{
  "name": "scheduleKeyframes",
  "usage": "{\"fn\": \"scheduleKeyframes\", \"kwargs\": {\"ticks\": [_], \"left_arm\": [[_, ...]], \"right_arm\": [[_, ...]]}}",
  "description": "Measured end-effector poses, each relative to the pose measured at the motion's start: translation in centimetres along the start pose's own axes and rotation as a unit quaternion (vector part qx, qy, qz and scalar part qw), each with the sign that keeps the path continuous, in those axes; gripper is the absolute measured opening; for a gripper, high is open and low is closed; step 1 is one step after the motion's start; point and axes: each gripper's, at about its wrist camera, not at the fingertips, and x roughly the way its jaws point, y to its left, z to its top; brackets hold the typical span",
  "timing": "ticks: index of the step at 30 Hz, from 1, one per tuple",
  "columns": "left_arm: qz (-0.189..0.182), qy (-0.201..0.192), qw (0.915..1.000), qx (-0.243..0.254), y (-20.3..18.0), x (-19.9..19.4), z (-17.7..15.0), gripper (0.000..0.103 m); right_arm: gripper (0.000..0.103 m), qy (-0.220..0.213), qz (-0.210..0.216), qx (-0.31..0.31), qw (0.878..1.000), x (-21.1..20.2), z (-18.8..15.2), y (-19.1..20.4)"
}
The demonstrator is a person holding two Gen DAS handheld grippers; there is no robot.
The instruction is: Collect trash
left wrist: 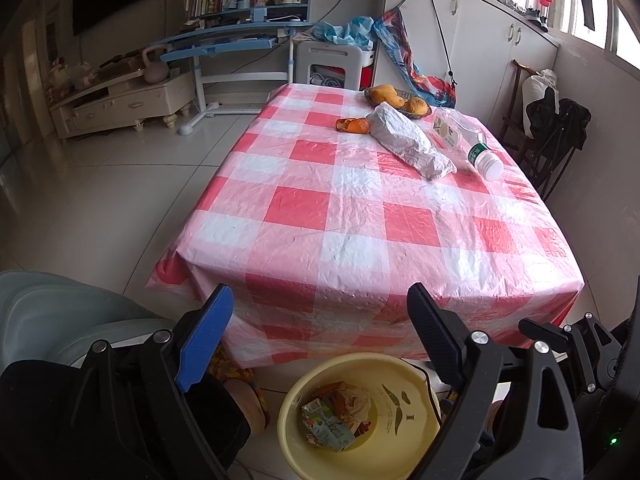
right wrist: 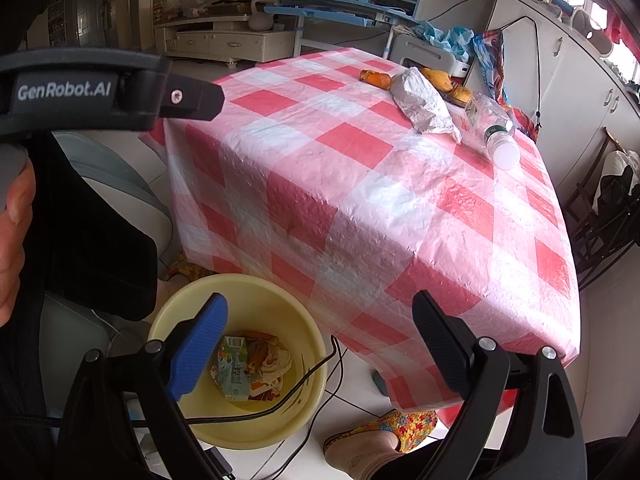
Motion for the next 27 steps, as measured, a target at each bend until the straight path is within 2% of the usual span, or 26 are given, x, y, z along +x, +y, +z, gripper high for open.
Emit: {"fn": "scheduleKeyframes", "kwargs": {"ticks": [6,14,22,27], "left_arm": [[-0.006,-0.015,0.9995,-0.026,1.1,-1.3,0.1,0.085],[-0.018,-0.024,0.9986,-0.045,2.4,-1.6,4.3,0.086],[-0.011,-0.014,0.9998,-0.003,1.8,2.9,11.0,0.086],[-0.009,0.011,0.9997,0.018,1.2,7.5,14.7,0.086]], "right_arm": [[0.089,-0.036,0.001,0.018,0.999,-1.9,1.8,-1.4],[0.091,-0.064,-0.005,0.0,0.998,-2.3,6.4,-3.8],[0.091,-0.064,-0.005,0.02,0.998,2.3,12.3,-7.8],[0.089,-0.036,0.0,0.066,0.997,7.8,16.0,-11.1]]}}
